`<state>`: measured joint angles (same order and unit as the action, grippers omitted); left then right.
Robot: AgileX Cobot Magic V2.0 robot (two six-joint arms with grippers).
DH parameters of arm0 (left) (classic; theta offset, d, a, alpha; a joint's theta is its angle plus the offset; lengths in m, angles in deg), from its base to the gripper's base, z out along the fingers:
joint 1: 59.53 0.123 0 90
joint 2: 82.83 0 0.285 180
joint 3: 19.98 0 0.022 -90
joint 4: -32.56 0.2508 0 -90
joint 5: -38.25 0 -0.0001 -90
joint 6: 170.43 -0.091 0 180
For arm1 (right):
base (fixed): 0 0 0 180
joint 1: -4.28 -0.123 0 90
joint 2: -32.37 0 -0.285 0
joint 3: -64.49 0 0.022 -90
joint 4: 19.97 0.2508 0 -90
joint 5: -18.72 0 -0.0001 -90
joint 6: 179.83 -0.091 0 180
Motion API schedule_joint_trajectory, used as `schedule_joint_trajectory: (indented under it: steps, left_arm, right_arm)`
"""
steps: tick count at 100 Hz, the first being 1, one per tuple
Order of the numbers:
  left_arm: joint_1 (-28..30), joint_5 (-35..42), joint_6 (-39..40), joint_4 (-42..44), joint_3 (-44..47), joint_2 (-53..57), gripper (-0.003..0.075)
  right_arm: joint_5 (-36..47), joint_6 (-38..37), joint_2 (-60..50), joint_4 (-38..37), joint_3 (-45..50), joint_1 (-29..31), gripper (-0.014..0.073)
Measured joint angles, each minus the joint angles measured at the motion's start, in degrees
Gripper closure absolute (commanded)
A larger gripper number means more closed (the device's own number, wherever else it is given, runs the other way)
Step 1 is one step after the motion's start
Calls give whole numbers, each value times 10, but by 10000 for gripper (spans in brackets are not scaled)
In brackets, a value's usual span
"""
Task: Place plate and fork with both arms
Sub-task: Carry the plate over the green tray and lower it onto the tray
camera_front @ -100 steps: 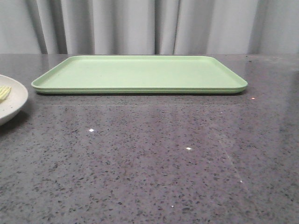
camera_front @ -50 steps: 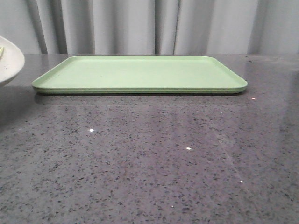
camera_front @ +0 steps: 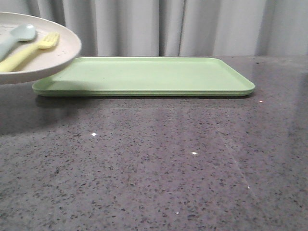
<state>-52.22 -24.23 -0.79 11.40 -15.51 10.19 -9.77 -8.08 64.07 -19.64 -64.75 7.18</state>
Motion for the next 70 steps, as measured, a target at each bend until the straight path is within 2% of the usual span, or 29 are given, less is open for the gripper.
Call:
schedule_joint_trajectory:
  steps: [26,70]
  left_arm:
    - [-81,59,26,-46,-71,-91,741]
    - [-178,86,96,-51,-232,-253,741]
  right_arm:
    - [0,0,0,0,0,0,52]
    - [0,0,0,0,0,0,52]
